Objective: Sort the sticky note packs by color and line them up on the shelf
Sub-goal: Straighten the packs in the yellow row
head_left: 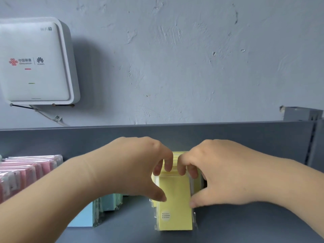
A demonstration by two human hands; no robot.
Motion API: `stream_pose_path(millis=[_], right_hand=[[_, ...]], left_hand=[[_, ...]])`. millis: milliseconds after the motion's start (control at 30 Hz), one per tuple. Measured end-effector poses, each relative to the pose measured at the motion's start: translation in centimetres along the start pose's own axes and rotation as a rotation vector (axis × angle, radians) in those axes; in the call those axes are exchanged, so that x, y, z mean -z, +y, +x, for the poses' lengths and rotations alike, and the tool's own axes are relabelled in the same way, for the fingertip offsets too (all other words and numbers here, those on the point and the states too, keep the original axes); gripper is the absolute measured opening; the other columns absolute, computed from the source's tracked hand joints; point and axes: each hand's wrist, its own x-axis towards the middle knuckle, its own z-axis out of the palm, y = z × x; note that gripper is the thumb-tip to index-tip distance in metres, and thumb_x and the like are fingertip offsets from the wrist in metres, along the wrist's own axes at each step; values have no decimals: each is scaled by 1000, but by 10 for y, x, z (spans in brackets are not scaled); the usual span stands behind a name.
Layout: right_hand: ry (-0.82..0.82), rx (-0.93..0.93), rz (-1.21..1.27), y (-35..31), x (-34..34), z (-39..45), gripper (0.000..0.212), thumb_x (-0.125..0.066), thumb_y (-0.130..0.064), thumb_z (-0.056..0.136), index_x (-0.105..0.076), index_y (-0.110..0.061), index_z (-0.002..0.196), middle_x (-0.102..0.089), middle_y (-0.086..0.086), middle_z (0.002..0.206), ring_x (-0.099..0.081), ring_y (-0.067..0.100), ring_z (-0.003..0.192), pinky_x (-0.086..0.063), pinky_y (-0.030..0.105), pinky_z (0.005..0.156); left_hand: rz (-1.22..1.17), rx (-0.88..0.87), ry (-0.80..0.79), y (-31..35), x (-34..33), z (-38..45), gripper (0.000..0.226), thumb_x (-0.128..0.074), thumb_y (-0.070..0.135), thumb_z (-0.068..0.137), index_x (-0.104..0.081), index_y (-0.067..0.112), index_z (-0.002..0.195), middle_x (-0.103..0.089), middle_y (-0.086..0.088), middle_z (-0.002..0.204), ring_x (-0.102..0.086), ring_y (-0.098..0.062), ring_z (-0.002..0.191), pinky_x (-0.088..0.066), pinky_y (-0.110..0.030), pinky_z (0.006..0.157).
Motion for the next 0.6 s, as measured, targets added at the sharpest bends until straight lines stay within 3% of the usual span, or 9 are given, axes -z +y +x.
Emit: stream_pose_path(millis=[333, 600], right_hand=[[-2, -46, -15, -8, -15, 8, 39, -66, -57, 72, -53, -34, 101, -57, -12, 88, -50, 11, 80, -30, 15, 54], [-2, -213, 139, -1, -15, -1, 46, -66, -68, 62, -52, -32, 87, -58, -14, 81, -54, 0, 69, -46, 21, 57]], left_hand=[[81, 17, -52, 1, -10, 5, 32, -67, 55, 72, -51, 37, 93, -55, 17, 89, -44, 2, 60, -32, -17, 53], [-97, 82, -25, -16, -3, -4, 26, -70, 54, 68, -54, 37, 79, -61, 20, 82, -51, 5, 64, -34, -11, 48]])
